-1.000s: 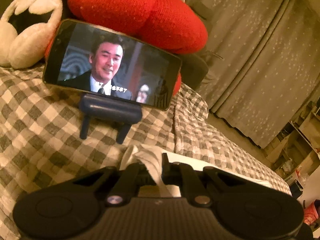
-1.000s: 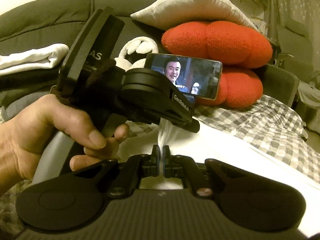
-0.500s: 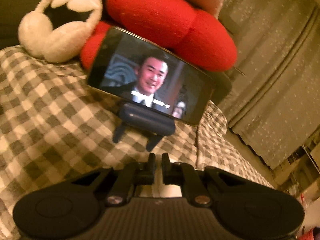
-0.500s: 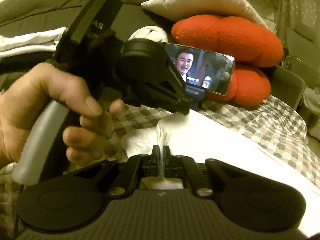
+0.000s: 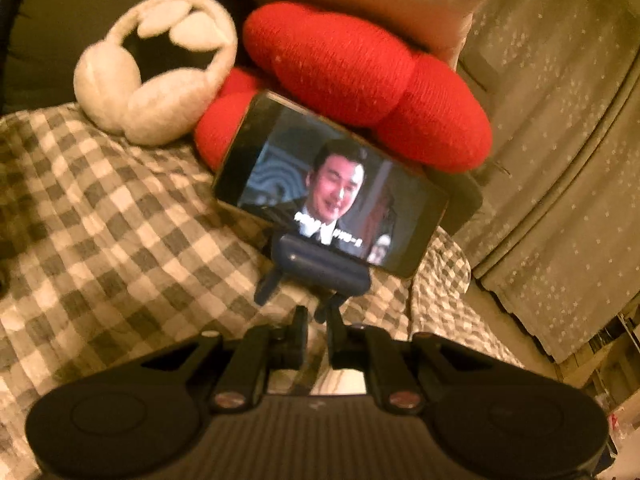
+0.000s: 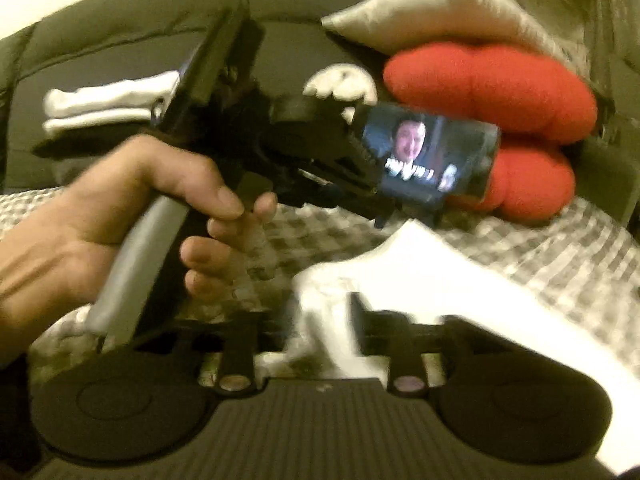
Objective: Fold clothes
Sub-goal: 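Open both tools to release the garment end on the bed, then withdraw both open tools above the folded garment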
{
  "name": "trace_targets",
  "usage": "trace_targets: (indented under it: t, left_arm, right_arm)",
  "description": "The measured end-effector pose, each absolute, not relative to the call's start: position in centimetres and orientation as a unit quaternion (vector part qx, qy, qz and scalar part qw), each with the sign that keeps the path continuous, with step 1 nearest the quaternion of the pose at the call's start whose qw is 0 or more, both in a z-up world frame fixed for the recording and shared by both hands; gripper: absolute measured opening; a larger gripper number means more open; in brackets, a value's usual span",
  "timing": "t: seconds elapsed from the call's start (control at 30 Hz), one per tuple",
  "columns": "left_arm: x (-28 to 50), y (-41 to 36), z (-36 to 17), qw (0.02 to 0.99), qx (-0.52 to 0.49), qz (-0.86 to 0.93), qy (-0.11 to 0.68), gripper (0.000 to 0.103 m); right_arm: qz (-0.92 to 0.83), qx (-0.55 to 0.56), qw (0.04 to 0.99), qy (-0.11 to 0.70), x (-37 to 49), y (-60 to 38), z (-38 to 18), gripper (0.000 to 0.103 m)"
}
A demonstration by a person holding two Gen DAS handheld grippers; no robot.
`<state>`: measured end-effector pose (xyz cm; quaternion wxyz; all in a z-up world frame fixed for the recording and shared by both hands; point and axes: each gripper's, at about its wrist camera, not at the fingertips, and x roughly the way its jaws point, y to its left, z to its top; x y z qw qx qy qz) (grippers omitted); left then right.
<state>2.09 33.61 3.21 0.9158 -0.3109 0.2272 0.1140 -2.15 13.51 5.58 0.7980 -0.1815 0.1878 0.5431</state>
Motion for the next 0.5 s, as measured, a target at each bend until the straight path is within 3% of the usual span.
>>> trace_targets:
  t: [0.33, 0.5]
  left_arm:
    - [4.2, 25.2, 4.8, 0.935, -0.245, 0.017, 0.255, 0.012]
    - [5.1, 17.9, 4.8, 0.938, -0.2, -0.051, 0.277, 0.015]
  right_arm:
    - [0.313, -0.048, 0.904, 0.288, 10.2, -4.7, 8.1, 0.045]
    - [0.306, -0.042, 0.901, 0.305, 12.2, -6.3, 6.7, 0.044]
